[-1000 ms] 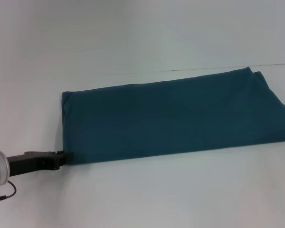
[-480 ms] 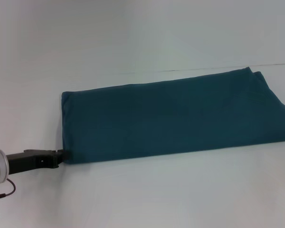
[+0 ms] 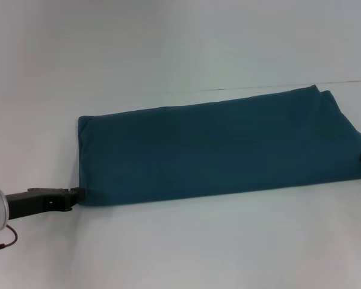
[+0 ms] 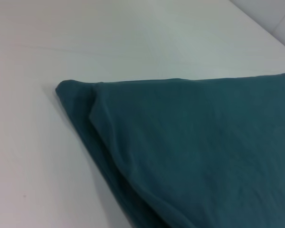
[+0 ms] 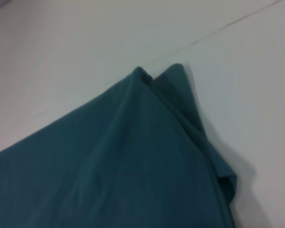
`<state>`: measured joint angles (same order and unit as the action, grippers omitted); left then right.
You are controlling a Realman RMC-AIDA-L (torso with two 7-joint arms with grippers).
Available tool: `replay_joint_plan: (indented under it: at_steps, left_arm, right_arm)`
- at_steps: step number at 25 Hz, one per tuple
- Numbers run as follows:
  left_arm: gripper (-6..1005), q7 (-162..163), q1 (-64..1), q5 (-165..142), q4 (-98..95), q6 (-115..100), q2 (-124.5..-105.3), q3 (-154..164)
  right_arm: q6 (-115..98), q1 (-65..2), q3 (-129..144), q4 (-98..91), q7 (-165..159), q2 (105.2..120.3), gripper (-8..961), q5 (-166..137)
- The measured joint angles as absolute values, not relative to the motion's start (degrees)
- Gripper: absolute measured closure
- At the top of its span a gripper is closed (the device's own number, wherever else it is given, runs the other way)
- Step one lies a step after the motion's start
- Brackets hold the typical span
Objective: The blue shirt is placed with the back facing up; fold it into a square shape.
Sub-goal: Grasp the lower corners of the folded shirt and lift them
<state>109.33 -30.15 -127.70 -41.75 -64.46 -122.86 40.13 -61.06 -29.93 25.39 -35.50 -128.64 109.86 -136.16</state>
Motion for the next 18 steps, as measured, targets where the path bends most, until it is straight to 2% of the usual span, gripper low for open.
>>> replay_joint_plan:
  at_steps: [10, 18]
  left_arm:
    - [984, 109.33, -30.23, -127.7, -41.84, -64.33, -122.69, 40.21]
    - [983, 109.33, -30.32, -127.7, -41.84, -64.33, -122.61, 40.08]
  right_arm:
    - [-59.04, -30.87, 26.37, -34.8, -128.59, 110.32, 176, -136.23]
    - [-58.97, -31.0, 26.54, -34.3, -128.57, 110.46, 327, -136.18]
